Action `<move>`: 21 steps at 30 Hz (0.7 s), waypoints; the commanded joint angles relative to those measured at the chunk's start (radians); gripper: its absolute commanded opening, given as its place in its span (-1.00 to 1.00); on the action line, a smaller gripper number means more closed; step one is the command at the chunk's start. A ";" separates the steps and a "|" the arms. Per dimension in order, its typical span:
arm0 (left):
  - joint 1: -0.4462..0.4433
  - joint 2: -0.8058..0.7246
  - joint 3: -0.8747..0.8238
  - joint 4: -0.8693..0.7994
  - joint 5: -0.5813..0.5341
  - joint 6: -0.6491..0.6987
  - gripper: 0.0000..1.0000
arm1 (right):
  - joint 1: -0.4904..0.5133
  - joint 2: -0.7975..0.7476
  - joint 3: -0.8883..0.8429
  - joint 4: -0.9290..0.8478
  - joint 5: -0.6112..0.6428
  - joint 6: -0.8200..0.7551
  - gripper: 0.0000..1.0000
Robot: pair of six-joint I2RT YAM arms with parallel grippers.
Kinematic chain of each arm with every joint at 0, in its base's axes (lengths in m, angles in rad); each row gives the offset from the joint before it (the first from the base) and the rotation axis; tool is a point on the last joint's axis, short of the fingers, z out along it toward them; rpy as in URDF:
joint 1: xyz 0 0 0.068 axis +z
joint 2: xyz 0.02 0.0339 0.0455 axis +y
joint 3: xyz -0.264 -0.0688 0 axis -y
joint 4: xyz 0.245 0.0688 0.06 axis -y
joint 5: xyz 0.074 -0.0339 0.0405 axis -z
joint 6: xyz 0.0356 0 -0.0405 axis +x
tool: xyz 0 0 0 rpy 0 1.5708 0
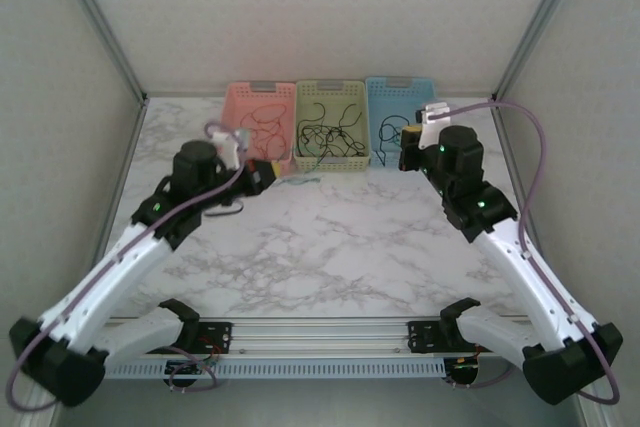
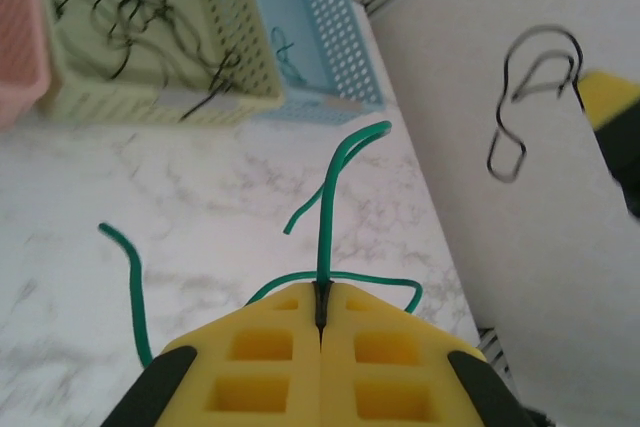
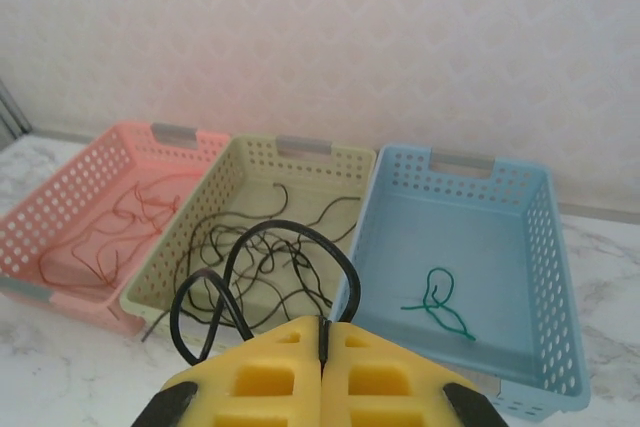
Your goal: Untangle the cables
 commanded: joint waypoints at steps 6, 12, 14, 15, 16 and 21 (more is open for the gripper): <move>-0.075 0.509 0.423 0.173 0.107 -0.008 -1.00 | -0.003 -0.155 -0.021 -0.079 0.034 0.023 -1.00; -0.112 0.873 0.762 0.187 0.146 -0.067 -1.00 | -0.005 -0.226 -0.036 -0.137 0.049 0.016 -1.00; -0.122 0.979 0.871 0.186 0.142 -0.084 -1.00 | -0.004 -0.237 -0.035 -0.153 0.055 0.015 -1.00; -0.125 1.037 0.933 0.185 0.143 -0.099 -1.00 | -0.004 -0.242 -0.032 -0.158 0.053 0.015 -1.00; -0.125 1.088 0.985 0.183 0.148 -0.117 -1.00 | -0.005 -0.245 -0.028 -0.164 0.052 0.015 -1.00; -0.125 1.354 1.303 0.087 0.162 -0.166 -1.00 | -0.005 -0.254 -0.011 -0.194 0.052 0.009 -1.00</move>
